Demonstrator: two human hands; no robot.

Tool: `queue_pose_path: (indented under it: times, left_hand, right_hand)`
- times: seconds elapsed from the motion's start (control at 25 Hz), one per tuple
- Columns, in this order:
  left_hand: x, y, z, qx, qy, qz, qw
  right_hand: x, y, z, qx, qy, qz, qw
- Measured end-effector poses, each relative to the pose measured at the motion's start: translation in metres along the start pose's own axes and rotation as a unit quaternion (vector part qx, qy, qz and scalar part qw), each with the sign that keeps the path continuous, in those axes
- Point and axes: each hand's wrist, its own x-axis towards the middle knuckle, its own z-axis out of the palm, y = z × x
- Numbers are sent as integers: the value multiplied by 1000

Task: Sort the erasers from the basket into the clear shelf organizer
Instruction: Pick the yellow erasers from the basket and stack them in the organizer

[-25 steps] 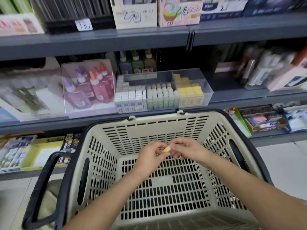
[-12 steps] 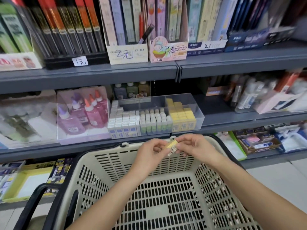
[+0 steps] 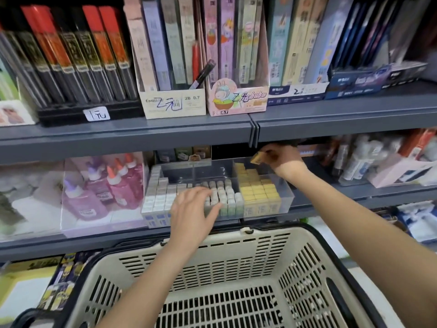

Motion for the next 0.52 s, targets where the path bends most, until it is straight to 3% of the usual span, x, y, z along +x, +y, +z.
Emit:
queue_pose_path:
  times: [0.16,0.36,0.52]
  left_hand:
    - [-2,-4,6,5,24,10,1000]
    - [-4,-5,9,8,38,23,999]
    - [-5,-5,9,14,41,23,999]
  right_hand:
    - [20,-3,27,-54,-56,-41,996]
    - [25,-8,39,-108,-196,-20,974]
    - [25,-11,41,-118,-206,12,971]
